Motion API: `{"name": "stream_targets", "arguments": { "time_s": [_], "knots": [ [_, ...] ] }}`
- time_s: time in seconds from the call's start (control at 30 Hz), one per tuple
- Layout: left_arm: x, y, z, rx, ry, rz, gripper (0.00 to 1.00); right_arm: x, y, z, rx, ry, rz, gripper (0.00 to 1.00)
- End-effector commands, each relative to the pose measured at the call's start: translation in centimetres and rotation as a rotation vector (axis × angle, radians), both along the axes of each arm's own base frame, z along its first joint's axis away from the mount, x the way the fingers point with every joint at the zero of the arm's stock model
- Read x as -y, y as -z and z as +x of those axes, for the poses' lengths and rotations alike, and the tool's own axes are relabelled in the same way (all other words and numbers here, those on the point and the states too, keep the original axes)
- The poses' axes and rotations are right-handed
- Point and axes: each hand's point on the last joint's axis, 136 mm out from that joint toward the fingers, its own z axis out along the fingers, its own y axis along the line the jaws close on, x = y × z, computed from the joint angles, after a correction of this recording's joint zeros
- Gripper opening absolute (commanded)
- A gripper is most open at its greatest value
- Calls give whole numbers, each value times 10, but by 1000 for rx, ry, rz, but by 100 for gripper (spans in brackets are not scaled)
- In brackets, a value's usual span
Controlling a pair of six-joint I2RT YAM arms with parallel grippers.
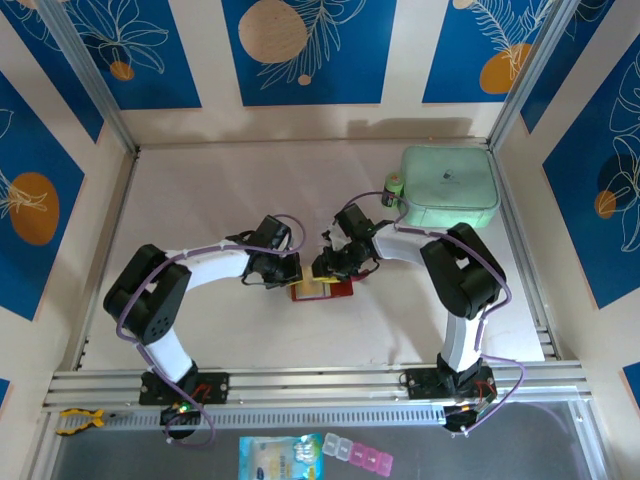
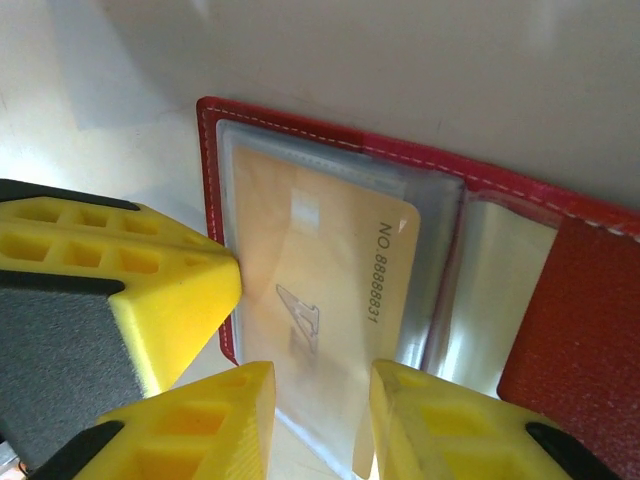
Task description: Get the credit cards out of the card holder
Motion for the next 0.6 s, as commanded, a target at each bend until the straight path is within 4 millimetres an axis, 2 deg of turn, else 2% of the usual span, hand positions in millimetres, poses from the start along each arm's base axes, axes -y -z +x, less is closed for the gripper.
{"name": "stream_targets", "arguments": {
  "time_s": [0.0,0.23,0.47,0.57],
  "knots": [
    [-12,14,-13,-47,-2,58,5,-2,5,-8,-21,-33,3,31],
    [-11,12,-12,-43,-3,51,6,-12,-1,-12,-16,-63,49,27],
    [-10,5,-11,-25,-6,43,7,-6,5,-11,-20,-49,2,26],
    [-11,-3,-10,-9,-8,37,10,-6,-1,-11,-4,-48,17,26]
  ]
}}
